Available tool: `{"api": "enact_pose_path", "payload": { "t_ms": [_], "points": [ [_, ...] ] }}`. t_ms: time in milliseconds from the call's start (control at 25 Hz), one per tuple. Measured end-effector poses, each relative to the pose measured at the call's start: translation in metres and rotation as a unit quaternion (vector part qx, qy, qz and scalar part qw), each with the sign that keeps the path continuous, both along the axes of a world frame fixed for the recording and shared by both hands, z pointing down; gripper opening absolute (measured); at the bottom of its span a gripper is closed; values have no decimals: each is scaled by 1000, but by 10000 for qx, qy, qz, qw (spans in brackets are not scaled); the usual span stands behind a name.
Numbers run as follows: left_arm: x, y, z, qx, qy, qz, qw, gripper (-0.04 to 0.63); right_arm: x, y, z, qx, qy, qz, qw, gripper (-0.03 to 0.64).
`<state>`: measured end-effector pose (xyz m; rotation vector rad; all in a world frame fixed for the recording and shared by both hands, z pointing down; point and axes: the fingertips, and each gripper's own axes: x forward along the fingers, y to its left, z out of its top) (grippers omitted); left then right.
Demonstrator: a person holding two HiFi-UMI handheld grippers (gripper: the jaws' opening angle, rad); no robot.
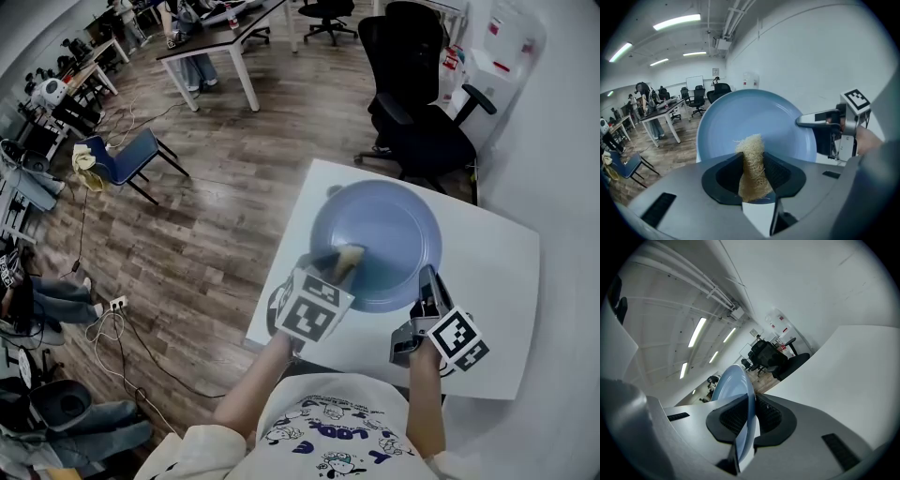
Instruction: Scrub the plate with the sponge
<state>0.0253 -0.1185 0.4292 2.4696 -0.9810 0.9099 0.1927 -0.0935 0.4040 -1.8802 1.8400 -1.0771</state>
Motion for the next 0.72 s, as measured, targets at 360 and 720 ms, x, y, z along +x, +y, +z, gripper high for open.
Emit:
{"api": "enact_pose_path", "payload": {
  "t_ms": [360, 720],
  "points": [
    [23, 32, -2, -153, 54, 546, 9984, 140, -6, 3, 1, 0, -124, 11, 9999, 37],
    [40, 50, -3, -153, 40, 922, 9956, 140, -10, 8, -1, 87, -88, -47, 9999, 37]
  ]
}}
